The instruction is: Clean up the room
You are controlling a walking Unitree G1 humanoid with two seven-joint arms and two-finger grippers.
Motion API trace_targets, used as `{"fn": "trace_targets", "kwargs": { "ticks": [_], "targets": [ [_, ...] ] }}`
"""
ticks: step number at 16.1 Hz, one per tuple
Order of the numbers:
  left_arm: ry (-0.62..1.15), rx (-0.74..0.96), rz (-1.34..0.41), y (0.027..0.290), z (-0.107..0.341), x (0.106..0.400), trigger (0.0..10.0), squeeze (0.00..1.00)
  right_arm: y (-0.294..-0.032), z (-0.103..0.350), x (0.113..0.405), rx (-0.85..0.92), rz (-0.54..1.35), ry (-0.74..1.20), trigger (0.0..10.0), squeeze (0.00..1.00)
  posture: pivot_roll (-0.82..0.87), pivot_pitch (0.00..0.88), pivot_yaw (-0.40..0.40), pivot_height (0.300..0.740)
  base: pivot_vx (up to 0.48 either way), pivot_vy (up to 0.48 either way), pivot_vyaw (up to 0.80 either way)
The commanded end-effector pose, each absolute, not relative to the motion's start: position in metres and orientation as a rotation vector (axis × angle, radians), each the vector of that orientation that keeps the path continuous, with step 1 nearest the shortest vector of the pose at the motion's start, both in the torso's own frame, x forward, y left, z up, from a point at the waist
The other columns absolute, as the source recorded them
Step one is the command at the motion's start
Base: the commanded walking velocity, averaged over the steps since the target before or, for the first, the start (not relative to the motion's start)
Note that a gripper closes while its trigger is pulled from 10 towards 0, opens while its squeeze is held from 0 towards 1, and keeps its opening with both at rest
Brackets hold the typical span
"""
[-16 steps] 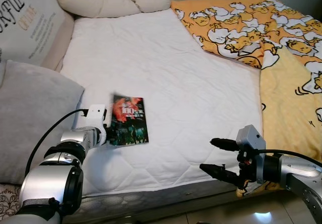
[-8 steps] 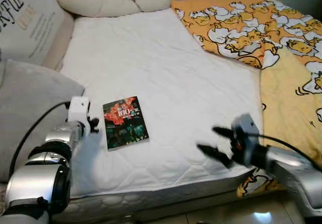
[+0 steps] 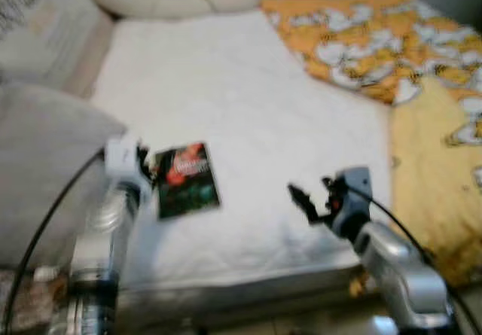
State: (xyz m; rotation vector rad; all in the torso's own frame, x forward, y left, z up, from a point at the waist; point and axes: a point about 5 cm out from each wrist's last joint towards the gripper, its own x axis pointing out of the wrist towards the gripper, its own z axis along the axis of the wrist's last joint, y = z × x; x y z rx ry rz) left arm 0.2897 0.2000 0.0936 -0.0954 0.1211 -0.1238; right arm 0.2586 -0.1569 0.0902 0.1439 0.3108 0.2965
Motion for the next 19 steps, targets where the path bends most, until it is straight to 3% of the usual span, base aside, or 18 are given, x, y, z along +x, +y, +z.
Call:
{"fn": "trace_targets", "kwargs": {
  "ticks": [1,5,9,13,19],
  "targets": [
    [0.085,-0.072,-0.124,0.193,0.107,0.290,10.0,1.00,-0.170,0.091,0.260,0.122,0.206,0.303,10.0,0.00,-0.02,0.000,-0.005,0.740,0.000,-0.416,0.00],
    [0.177,0.108,0.036,0.211,0.090,0.236,10.0,1.00,-0.184,0.090,0.263,-0.007,0.127,0.265,10.0,0.00,0.03,0.000,-0.037,0.740,0.000,-0.417,0.00],
    [0.173,0.124,0.050,0.203,0.101,0.242,10.0,1.00,-0.182,0.083,0.265,-0.093,0.127,0.281,10.0,0.00,0.03,0.000,-0.025,0.740,0.000,-0.376,0.00],
    [0.201,0.115,0.081,0.205,0.097,0.245,10.0,1.00,-0.172,0.084,0.273,-0.073,0.136,0.260,10.0,0.00,0.01,0.000,-0.017,0.740,0.000,-0.387,0.00],
    [0.209,0.140,0.069,0.199,0.096,0.250,10.0,1.00,-0.178,0.082,0.280,-0.057,0.104,0.266,10.0,0.00,0.06,0.000,-0.048,0.740,0.000,-0.386,0.00]
  ]
}}
